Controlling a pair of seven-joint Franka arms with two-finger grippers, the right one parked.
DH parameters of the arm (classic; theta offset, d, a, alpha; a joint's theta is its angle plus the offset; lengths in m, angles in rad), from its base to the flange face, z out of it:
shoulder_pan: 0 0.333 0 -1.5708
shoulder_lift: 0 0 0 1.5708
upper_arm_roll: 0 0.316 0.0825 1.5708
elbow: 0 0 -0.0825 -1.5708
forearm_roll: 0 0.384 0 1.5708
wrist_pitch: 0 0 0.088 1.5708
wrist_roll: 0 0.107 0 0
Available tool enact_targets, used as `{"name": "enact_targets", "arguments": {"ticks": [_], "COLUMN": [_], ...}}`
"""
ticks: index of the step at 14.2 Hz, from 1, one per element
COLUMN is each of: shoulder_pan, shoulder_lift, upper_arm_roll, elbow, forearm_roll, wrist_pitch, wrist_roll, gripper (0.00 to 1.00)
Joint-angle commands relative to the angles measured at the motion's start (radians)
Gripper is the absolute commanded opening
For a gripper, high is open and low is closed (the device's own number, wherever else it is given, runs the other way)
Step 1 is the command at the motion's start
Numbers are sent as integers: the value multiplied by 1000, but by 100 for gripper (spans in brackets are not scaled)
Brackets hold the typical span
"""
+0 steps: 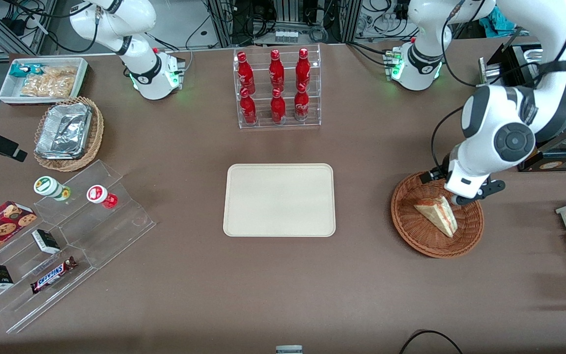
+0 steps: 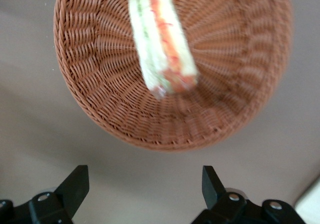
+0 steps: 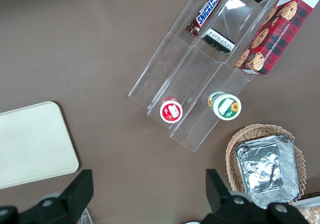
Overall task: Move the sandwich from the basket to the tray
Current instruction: 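Lower the open left gripper around the sandwich and close it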
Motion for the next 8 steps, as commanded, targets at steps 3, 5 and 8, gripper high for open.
{"name": "enact_targets", "arguments": {"ticks": [3, 5, 8], "shoulder_pan": [12, 31, 42], "shoulder_lift": [54, 80, 125], "upper_arm_roll": [-3, -3, -4], "elbow": [-7, -3, 11], "forearm_roll": [4, -5, -3], "wrist_pitch": [77, 81, 196], "wrist_roll": [-129, -138, -333], "gripper": [100, 100, 100]}}
